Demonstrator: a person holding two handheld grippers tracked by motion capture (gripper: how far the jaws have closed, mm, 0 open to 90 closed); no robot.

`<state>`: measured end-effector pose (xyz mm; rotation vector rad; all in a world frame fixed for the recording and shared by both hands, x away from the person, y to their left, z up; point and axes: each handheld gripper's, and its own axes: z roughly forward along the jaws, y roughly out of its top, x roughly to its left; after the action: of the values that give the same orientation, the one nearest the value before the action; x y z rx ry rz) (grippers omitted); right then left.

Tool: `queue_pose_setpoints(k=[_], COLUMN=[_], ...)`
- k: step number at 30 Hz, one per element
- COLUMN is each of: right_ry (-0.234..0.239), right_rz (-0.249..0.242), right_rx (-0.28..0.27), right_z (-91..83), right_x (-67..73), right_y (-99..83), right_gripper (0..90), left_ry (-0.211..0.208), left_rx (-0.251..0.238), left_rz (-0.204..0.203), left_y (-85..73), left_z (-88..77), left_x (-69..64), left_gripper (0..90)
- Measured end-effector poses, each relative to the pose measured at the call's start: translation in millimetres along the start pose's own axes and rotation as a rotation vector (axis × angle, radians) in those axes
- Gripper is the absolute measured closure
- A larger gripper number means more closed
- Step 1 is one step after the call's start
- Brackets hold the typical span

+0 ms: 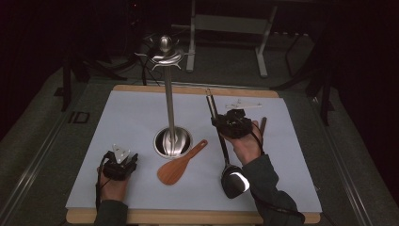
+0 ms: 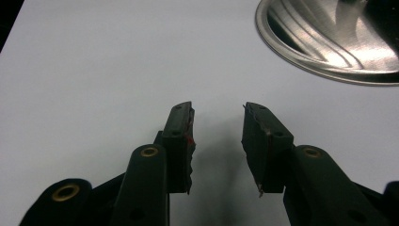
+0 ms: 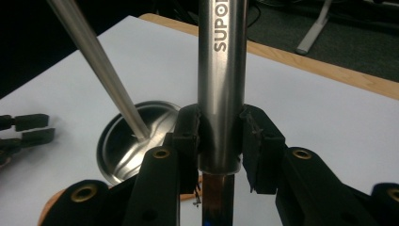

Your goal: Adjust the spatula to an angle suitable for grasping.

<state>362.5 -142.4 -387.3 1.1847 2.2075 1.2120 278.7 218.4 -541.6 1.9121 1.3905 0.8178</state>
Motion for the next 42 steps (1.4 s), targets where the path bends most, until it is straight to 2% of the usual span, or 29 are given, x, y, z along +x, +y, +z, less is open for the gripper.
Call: queue_pose_setpoints(k=[24,42], right_ry=[0.046,0.079], right_rz=[-0.085,-0.116], right_rx=[-0.096,-0.159], right_z=[-19.6,-27.9], right_x=[24.6,37.1], right_y=[14.6,21.3], right_gripper=[69.5,69.6], left_ry=[-0.006,-0.006], left_rx=[-0.011,-0.01], left_rz=[-0.008,-0.009], left_y=[-0.5,-0.4], left_z=[-1.0,-1.1], left_x=[0.7,0.8], left_gripper=[63.1,62.9])
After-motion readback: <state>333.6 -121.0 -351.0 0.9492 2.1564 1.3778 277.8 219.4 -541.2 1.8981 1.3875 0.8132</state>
